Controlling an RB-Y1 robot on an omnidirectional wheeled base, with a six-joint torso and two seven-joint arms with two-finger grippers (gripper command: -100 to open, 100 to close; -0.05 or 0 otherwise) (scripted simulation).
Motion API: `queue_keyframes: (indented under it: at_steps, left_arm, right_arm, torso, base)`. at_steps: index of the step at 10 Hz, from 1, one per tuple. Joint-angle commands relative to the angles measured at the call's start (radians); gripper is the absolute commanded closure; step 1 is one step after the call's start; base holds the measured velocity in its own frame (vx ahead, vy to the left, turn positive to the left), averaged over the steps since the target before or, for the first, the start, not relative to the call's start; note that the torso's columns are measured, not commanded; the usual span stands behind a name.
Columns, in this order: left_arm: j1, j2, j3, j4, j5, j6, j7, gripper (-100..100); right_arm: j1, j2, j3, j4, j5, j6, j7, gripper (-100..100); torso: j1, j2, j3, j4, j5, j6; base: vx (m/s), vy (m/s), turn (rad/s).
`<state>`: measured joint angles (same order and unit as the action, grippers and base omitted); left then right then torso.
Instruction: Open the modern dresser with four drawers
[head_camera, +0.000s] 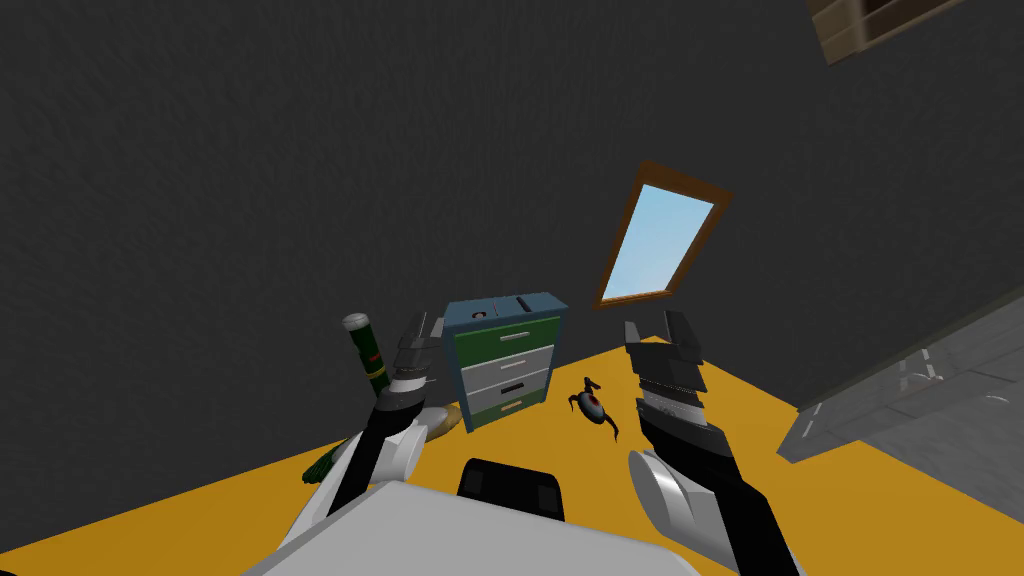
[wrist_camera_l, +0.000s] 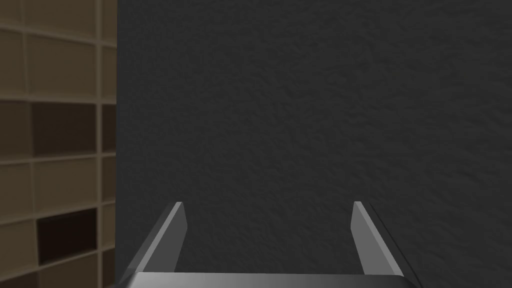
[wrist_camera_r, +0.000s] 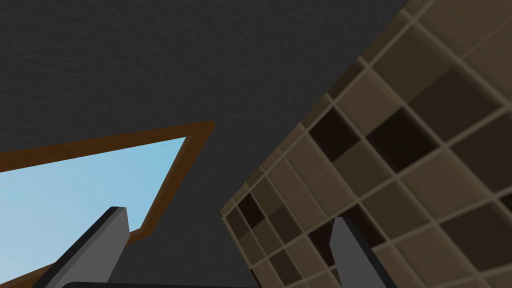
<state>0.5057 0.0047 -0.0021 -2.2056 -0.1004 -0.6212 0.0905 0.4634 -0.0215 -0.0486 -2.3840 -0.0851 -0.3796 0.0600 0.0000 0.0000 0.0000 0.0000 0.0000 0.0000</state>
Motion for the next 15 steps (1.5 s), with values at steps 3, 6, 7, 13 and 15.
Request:
queue_keyframes:
  at_steps: [3,6,7,13,15]
  left_arm:
    - [0.000,0.000,0.000,0.000,0.000,0.000,0.000,0]
    - [0.000,0.000,0.000,0.000,0.000,0.000,0.000,0]
    - [0.000,0.000,0.000,0.000,0.000,0.000,0.000,0]
    - [0.007,0.087,0.010,-0.011,0.012,0.046,0.003,-100]
    - [0.014,0.122,0.021,-0.021,0.026,0.098,0.007,-100]
  right_arm:
    - [0.000,0.000,0.000,0.000,0.000,0.000,0.000,0]
    - [0.000,0.000,0.000,0.000,0.000,0.000,0.000,0]
    - [0.000,0.000,0.000,0.000,0.000,0.000,0.000,0]
    - [0.000,0.000,0.000,0.000,0.000,0.000,0.000,0]
    - [0.000,0.000,0.000,0.000,0.000,0.000,0.000,0]
  torso:
    - [0.000,0.175,-0.351,0.176,0.000,0.000]
    - [0.000,0.396,-0.792,0.396,0.000,0.000]
    - [0.000,0.470,-0.939,0.470,0.000,0.000]
    - [-0.002,0.736,-1.476,0.736,0.000,0.000]
    - [-0.003,0.736,-1.477,0.737,-0.001,0.000]
  base:
    - [0.000,0.000,0.000]
    - [0.000,0.000,0.000]
    - [0.000,0.000,0.000]
    - [0.023,-0.028,0.017]
    - [0.080,-0.116,0.062]
